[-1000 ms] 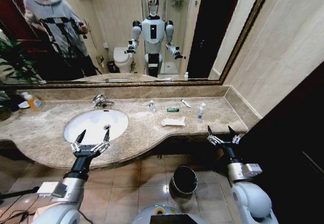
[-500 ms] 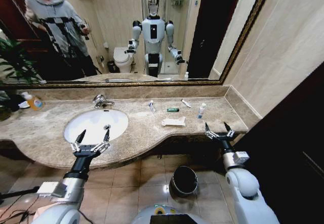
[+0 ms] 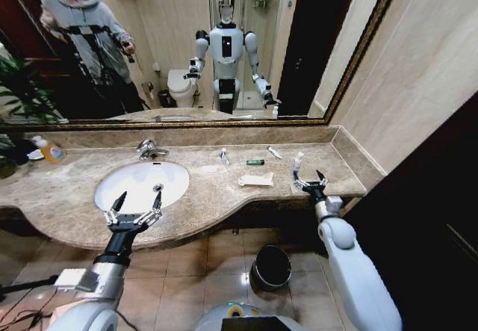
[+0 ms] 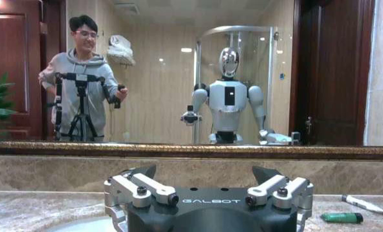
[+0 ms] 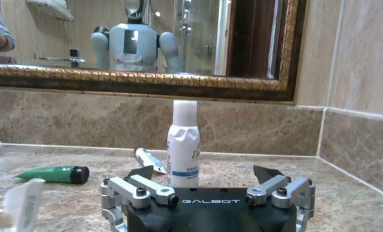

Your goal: Pick up the trash from the sink and place it in the trash bin.

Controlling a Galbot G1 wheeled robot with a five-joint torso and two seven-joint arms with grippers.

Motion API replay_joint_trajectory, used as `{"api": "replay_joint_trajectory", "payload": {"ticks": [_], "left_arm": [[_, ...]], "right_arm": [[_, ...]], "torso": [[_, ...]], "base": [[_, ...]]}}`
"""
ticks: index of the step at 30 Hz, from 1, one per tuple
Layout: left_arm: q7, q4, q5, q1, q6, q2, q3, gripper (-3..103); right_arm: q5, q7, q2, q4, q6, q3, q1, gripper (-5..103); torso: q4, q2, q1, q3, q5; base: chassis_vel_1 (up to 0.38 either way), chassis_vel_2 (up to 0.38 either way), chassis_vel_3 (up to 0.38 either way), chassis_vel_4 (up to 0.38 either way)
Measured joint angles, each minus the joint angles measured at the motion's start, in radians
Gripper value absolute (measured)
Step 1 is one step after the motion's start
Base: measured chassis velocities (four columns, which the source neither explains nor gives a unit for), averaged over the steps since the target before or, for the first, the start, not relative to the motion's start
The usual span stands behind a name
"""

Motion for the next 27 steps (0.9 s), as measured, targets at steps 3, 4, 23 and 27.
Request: {"api": "replay_joint_trajectory", "payload": {"ticks": [3,4,23,27], "left_arm": [[0.0,0.0,0.0,0.0,0.0,0.0,0.0,100],[0.0,0.0,0.0,0.0,0.0,0.0,0.0,100],[0.0,0.0,0.0,0.0,0.0,0.0,0.0,100],[0.0,0.0,0.0,0.0,0.0,0.0,0.0,100]], "right_arm": [[0.002,-0.002,0.006,-0.047,0.004,-0.023,0.038,100],[0.002,-0.002,0.006,-0.047,0.004,-0.023,0.038,100],[-0.063,-0.022,0.034,-0.145,0.028,-0.06,0.154,69],[-0.063,-0.019,0.028,-0.129,0.023,-0.059,0.144,57]], "torso": [[-0.0001,0.0,0.0,0.0,0.0],[-0.0001,0.0,0.0,0.0,0.0],[0.0,0.0,0.0,0.0,0.0],[-0.0001,0.0,0.0,0.0,0.0001]], "base": [[0.0,0.0,0.0,0.0],[0.0,0.0,0.0,0.0],[0.0,0.0,0.0,0.0],[0.0,0.0,0.0,0.0]]}}
